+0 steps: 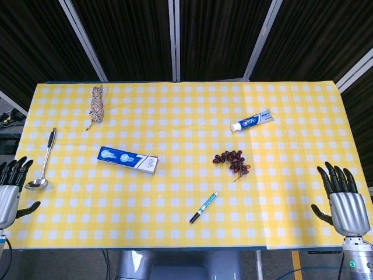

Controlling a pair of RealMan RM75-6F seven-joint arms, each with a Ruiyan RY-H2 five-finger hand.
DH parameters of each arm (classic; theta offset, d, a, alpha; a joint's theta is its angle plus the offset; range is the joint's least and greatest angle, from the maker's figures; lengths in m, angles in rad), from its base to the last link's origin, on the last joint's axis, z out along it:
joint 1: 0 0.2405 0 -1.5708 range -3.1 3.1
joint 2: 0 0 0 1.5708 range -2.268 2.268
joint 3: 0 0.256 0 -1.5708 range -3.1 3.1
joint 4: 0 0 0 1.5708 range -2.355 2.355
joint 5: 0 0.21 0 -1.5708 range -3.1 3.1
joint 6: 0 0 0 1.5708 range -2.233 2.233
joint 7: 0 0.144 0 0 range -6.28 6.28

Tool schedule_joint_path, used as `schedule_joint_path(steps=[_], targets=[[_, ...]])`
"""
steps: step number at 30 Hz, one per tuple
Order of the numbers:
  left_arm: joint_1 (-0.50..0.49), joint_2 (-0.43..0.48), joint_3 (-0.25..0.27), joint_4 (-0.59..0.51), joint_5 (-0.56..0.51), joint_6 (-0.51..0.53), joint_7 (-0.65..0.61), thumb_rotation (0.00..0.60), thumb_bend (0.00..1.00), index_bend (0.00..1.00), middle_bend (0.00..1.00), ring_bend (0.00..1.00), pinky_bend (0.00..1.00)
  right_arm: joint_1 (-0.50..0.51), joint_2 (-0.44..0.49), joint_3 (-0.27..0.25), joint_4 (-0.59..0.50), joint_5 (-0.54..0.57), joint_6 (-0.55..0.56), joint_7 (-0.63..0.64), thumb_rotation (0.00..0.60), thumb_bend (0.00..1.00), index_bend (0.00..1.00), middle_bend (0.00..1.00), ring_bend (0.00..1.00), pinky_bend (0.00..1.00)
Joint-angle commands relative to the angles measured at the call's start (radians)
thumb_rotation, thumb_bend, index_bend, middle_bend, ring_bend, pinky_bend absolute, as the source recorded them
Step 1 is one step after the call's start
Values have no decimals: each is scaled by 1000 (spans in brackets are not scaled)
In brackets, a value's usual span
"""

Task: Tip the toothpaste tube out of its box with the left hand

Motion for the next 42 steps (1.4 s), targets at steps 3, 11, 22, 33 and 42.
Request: schedule_joint_path(steps=[3, 11, 22, 33, 42], targets=[[-1, 0, 0, -1, 0, -1, 1, 600, 76, 0, 0, 0, 0, -2, -5, 2, 6, -4, 8, -5, 600, 88, 0, 0, 0, 0], [-2, -3, -2, -4, -10, -7, 12, 600, 75, 0, 0, 0, 0, -2, -2, 0, 4, -9, 7, 9, 600, 87, 0, 0, 0, 0], [-20, -22, -7, 8, -16, -31, 24, 600, 76, 0, 0, 0, 0, -4, -3, 7, 10, -5, 15, 10, 600, 88, 0, 0, 0, 0], [-194, -34, -110, 24, -117, -242, 110, 600, 75, 0, 0, 0, 72, 7, -14, 7, 31, -3, -4, 34, 600, 88, 36, 0, 0, 0], [-396, -108, -169, 138, -235, -512, 195, 600, 76, 68, 0, 56, 160, 12, -4, 17, 37, 27, -28, 85, 600, 88, 47, 0, 0, 0]])
